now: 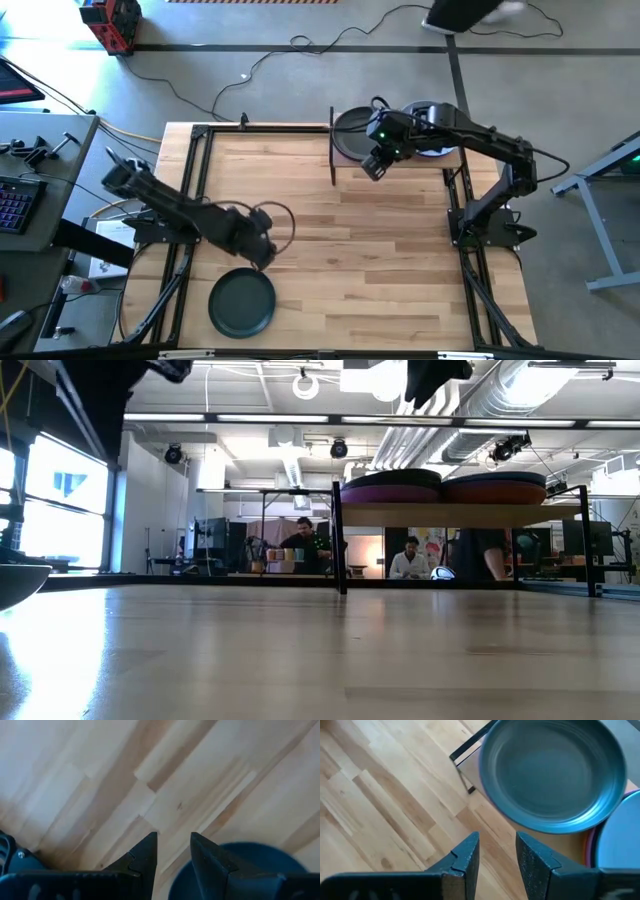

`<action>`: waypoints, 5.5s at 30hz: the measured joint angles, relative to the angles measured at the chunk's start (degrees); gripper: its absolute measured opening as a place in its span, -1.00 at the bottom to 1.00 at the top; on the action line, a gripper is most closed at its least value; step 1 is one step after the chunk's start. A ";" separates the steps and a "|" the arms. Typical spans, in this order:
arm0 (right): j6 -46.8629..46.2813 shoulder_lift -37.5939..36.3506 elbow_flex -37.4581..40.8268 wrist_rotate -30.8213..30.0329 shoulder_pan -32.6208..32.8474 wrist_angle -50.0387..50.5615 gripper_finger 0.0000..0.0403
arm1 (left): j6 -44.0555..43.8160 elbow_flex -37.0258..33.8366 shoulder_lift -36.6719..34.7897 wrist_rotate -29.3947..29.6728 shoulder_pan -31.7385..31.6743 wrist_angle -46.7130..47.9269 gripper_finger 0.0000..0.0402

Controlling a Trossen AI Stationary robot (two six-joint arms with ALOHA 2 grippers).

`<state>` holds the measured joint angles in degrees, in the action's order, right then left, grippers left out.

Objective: Place and stack plates onto a shelf
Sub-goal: Stack the black plate on top of the other black plate on the shelf

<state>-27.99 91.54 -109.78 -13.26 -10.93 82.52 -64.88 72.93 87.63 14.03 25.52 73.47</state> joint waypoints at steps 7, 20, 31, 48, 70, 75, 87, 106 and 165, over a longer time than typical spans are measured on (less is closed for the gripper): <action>0.36 -0.01 0.00 -0.01 2.11 1.98 -0.47 | 1.37 0.00 9.88 -5.91 1.66 -0.13 -0.47; 1.05 0.01 0.02 -0.03 2.86 4.71 -0.47 | 10.09 -0.04 16.55 -10.23 3.16 -4.37 -0.47; 0.87 0.00 0.02 -0.04 2.86 4.80 -0.47 | 23.28 -0.02 16.57 -13.16 5.77 -5.10 -0.47; -0.48 -0.01 0.02 -0.04 2.86 4.72 -0.47 | 30.84 -3.16 16.48 -11.99 6.63 -9.93 -0.47; -3.50 -0.01 0.02 -0.02 2.86 4.48 -0.47 | 30.84 -9.25 16.50 -10.28 7.76 -15.39 -0.47; -3.51 0.00 0.02 0.28 2.86 4.26 -0.47 | 30.23 -9.25 16.50 -9.72 7.76 -15.29 -0.60; -5.19 -0.01 0.02 0.40 2.77 2.93 -0.47 | 27.91 -9.08 16.05 -10.55 7.69 -14.55 -0.97; -5.02 -0.01 0.02 0.40 2.79 3.85 -0.47 | 15.63 -9.27 -2.72 -3.53 3.57 -13.22 -1.00; 12.49 1.20 -0.06 -1.33 -9.73 -34.08 -0.46 | 45.25 3.39 -15.39 7.55 -51.80 -25.77 -1.00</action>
<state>-15.49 92.74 -109.83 -14.59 -20.67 48.44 -19.63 76.31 72.25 21.58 -26.28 47.70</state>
